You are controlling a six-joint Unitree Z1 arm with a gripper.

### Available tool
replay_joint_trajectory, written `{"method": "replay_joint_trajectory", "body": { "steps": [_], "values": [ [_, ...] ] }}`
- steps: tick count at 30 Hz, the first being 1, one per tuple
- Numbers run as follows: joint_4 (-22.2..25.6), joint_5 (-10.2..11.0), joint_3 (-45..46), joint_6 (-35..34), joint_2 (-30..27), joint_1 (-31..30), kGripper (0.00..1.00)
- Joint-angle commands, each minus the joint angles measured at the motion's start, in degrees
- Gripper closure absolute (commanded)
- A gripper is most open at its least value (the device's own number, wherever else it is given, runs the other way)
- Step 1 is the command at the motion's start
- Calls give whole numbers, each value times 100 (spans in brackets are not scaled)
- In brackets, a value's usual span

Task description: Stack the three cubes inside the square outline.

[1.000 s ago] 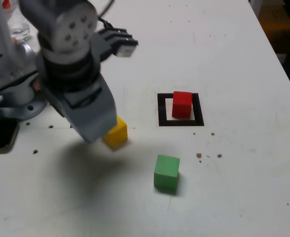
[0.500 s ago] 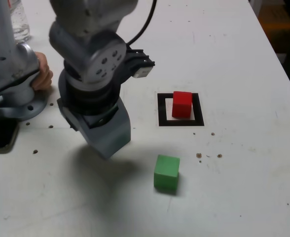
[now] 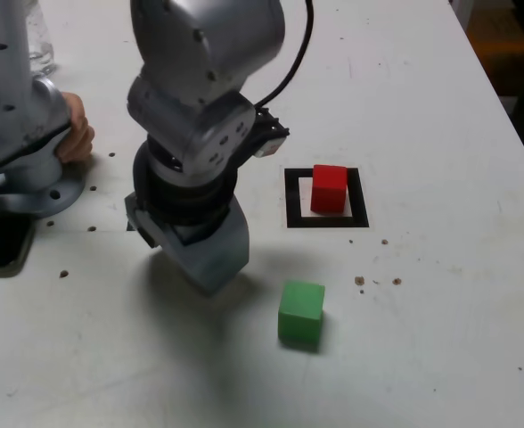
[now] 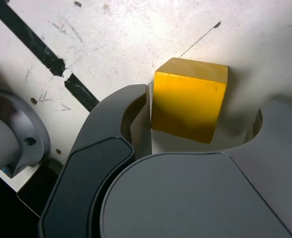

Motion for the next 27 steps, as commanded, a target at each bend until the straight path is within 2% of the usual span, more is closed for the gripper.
{"method": "replay_joint_trajectory", "body": {
  "steps": [1,4,6,9,12,14,21,27],
  "values": [
    [10,18,-22,30,29,35,21],
    [31,26,-18,52,33,76,28],
    [44,47,-13,57,33,100,38],
    [25,117,-24,57,30,111,63],
    [12,147,-40,57,26,111,75],
    [5,152,-53,57,23,111,79],
    [54,153,-115,36,-20,111,80],
    [421,124,-209,-178,-206,130,80]
  ]
}}
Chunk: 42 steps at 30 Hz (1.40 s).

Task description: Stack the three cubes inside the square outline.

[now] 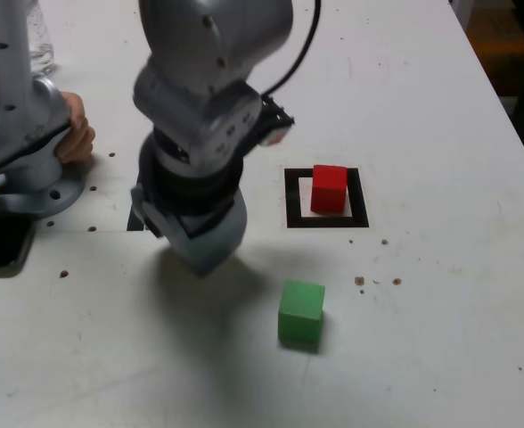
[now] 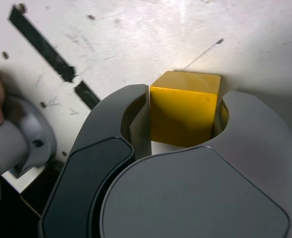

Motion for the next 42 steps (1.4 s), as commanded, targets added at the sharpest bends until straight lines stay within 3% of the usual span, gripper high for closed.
{"method": "replay_joint_trajectory", "body": {
  "steps": [1,8,11,14,25,42],
  "values": [
    [210,-30,-110,-116,-124,40,80],
    [1152,-98,-843,-535,-289,176,80],
    [1833,-116,-1559,-666,-276,292,80],
    [2051,-122,-1817,-687,-258,368,80],
    [2206,-286,-2406,-718,-102,924,80],
    [2401,-184,-3271,-843,484,1498,80]
  ]
}}
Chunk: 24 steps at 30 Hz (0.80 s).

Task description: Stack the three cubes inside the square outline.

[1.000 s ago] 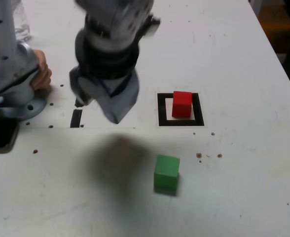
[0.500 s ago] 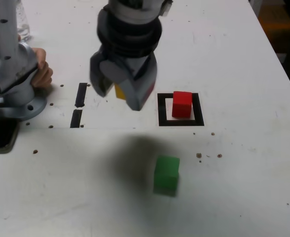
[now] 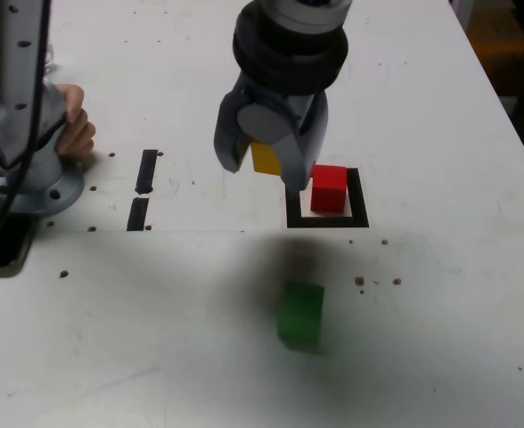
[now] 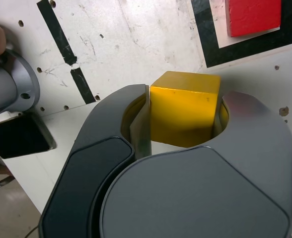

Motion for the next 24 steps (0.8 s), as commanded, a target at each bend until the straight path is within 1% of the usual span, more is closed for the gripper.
{"method": "replay_joint_trajectory", "body": {
  "steps": [1,13,24],
  "values": [
    [63,23,-64,-16,117,77,80],
    [39,118,-394,-18,413,448,80],
    [18,123,-686,-20,715,717,80]
  ]
}}
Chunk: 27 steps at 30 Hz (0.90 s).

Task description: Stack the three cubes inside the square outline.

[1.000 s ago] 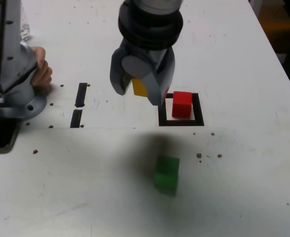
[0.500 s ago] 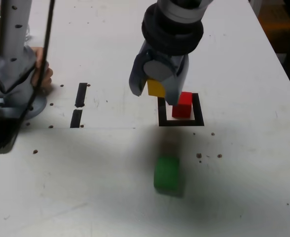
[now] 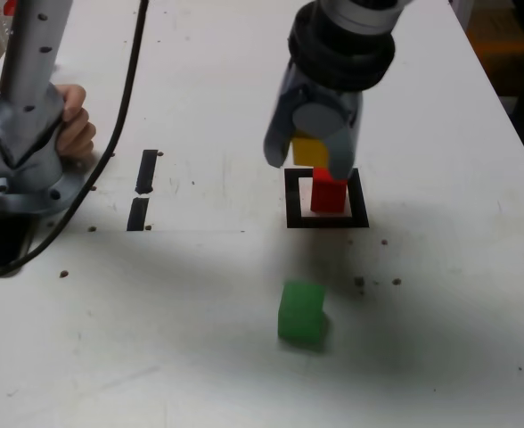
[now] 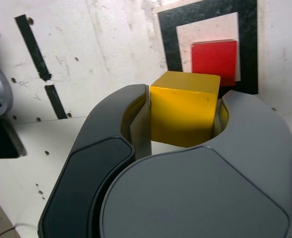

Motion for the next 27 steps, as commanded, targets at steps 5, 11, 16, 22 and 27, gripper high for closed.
{"method": "replay_joint_trajectory", "body": {
  "steps": [5,11,16,22,27],
  "values": [
    [24,-1,-133,-13,229,87,80],
    [-15,1,-189,-17,355,140,80],
    [-117,4,-107,-29,467,182,78],
    [-209,-88,-29,-34,550,202,69],
    [-243,-192,12,-28,583,218,60]
  ]
}}
